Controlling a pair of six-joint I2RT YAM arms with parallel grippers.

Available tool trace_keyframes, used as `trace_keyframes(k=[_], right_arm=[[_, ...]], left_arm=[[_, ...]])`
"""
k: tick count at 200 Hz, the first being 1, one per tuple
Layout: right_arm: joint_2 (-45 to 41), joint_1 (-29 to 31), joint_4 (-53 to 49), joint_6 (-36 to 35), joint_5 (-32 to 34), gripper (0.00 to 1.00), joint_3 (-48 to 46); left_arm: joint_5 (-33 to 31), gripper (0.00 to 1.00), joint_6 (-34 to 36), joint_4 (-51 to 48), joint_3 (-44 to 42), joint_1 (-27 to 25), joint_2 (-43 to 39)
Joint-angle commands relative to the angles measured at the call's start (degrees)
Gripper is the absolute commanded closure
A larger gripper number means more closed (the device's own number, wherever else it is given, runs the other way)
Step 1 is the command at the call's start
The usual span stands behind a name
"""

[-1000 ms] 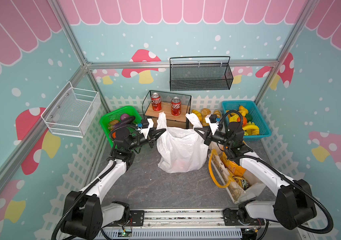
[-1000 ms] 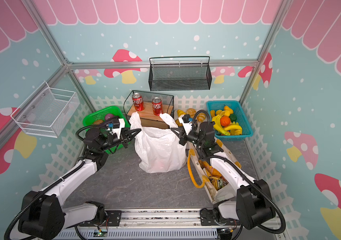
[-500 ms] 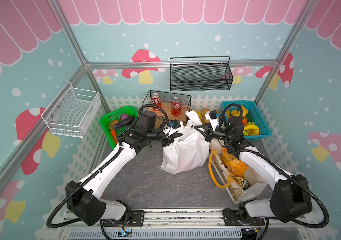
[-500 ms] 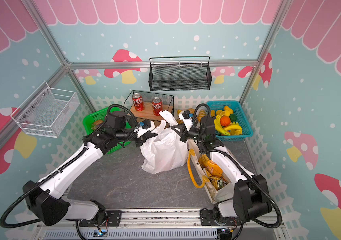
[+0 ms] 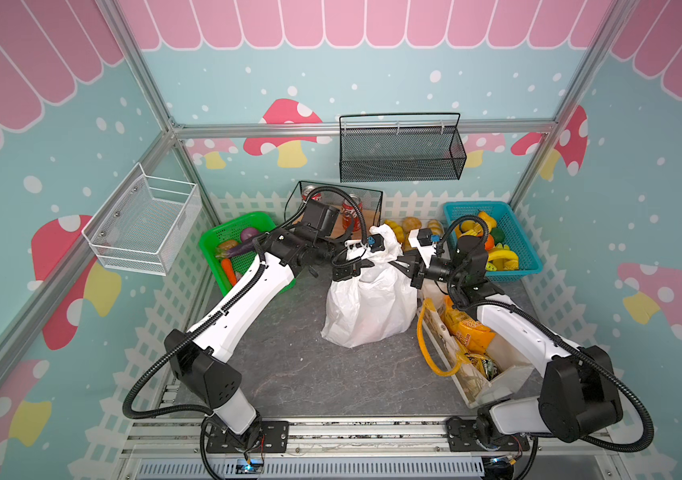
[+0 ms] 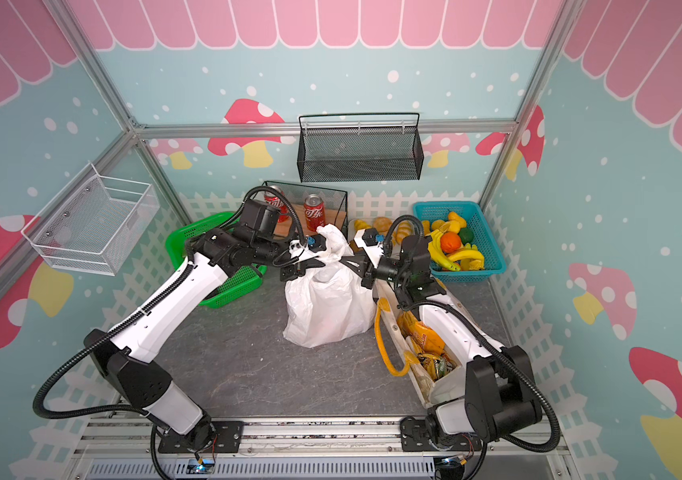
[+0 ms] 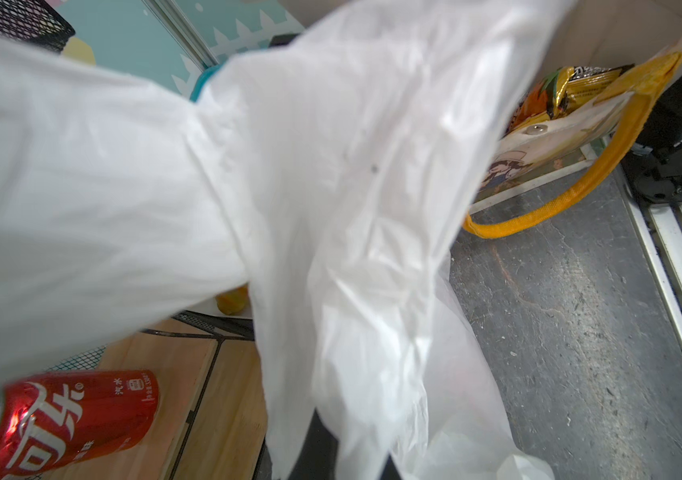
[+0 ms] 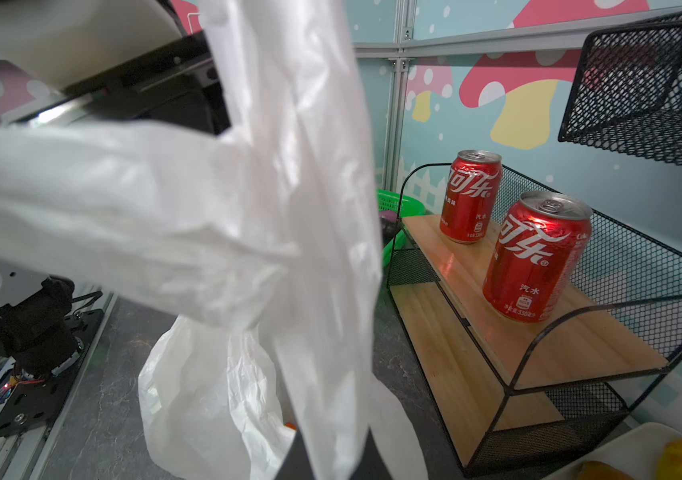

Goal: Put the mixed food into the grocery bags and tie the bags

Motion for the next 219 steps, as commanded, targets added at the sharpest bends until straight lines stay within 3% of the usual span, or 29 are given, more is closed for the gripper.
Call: trace_keyframes(k=[1, 87, 219], right_arm=[[-0.16, -0.13, 6.0, -2.94, -3.72, 0.87, -1.21], [0.16, -0.15, 4.56, -10.3, -3.7, 0.62, -1.25], [1.11, -0.05, 7.24, -7.66, -6.78, 0.58, 0.25]], left_arm=[[0.66, 1.0, 3.91, -5.71, 3.35, -0.18, 1.71], [1.98, 1.0, 7.12, -13.42, 12.28, -0.19, 7.9], [-0.84, 1.0, 8.17, -15.28, 15.2, -0.58, 11.11]])
